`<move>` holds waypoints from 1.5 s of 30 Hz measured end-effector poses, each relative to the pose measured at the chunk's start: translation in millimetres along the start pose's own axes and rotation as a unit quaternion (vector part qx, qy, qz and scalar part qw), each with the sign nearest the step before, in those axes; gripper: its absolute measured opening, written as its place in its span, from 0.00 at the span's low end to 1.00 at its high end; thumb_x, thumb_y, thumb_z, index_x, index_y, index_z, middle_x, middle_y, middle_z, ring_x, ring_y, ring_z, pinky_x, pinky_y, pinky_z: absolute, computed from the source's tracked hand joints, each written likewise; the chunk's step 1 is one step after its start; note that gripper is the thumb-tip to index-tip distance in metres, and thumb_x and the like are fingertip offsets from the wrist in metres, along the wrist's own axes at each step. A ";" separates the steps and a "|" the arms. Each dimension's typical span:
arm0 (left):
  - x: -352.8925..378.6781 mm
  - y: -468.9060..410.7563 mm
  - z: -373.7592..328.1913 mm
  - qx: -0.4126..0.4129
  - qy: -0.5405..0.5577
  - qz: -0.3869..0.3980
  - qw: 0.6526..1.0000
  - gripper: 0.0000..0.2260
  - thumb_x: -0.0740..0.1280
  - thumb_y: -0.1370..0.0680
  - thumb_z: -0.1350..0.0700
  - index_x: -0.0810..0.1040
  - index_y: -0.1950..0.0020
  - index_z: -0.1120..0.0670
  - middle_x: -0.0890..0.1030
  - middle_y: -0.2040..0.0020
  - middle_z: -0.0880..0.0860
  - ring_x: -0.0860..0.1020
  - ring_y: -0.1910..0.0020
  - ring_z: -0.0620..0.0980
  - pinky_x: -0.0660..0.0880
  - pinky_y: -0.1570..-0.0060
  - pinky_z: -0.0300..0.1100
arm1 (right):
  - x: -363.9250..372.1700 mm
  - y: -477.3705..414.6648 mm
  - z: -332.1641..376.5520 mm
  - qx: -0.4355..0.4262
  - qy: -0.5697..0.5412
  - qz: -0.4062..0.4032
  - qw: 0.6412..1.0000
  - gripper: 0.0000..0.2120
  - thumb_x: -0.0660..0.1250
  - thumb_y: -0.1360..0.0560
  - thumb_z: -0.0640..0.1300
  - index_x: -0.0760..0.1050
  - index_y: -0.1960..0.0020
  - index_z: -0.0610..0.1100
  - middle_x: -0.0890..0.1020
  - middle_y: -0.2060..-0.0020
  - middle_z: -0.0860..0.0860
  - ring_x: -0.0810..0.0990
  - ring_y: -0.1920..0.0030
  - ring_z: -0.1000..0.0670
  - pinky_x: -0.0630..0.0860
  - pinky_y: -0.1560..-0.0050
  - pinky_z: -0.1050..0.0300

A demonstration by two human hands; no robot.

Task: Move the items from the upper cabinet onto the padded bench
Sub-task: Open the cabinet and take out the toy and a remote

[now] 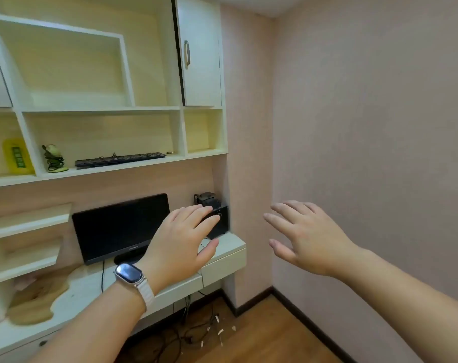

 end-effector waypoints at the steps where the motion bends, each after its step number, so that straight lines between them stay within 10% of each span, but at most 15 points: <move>1: 9.8 -3.8 8.5 0.005 0.002 0.002 1.000 0.22 0.60 0.22 0.43 0.75 0.32 0.50 0.77 0.33 0.51 0.73 0.32 0.52 0.64 0.32 0.49 | 9.9 -9.7 0.4 -0.003 0.002 0.008 1.000 0.26 0.53 0.23 0.61 0.74 0.33 0.48 0.79 0.38 0.46 0.77 0.37 0.43 0.75 0.40 0.45; 25: 180.5 -91.7 232.4 -0.038 0.063 -0.040 0.996 0.21 0.62 0.23 0.45 0.77 0.35 0.54 0.79 0.36 0.54 0.75 0.36 0.55 0.71 0.37 0.53 | 203.3 -245.0 -1.7 -0.014 -0.012 0.007 1.000 0.25 0.58 0.24 0.59 0.72 0.32 0.48 0.77 0.37 0.48 0.74 0.37 0.44 0.73 0.42 0.47; 45: 315.8 -284.8 249.2 -0.114 -0.038 -0.041 0.992 0.20 0.62 0.24 0.45 0.79 0.37 0.53 0.79 0.36 0.53 0.75 0.36 0.56 0.69 0.36 0.52 | 349.3 -384.2 -190.1 -0.028 -0.116 -0.064 0.991 0.26 0.57 0.24 0.60 0.74 0.33 0.47 0.77 0.36 0.47 0.75 0.37 0.42 0.73 0.42 0.46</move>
Point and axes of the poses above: each hand's wrist, its own y-axis away from the middle knuckle, its own x-axis out of the palm, z = x × y, the point moved 8 cm from there along -y, towards the middle knuckle
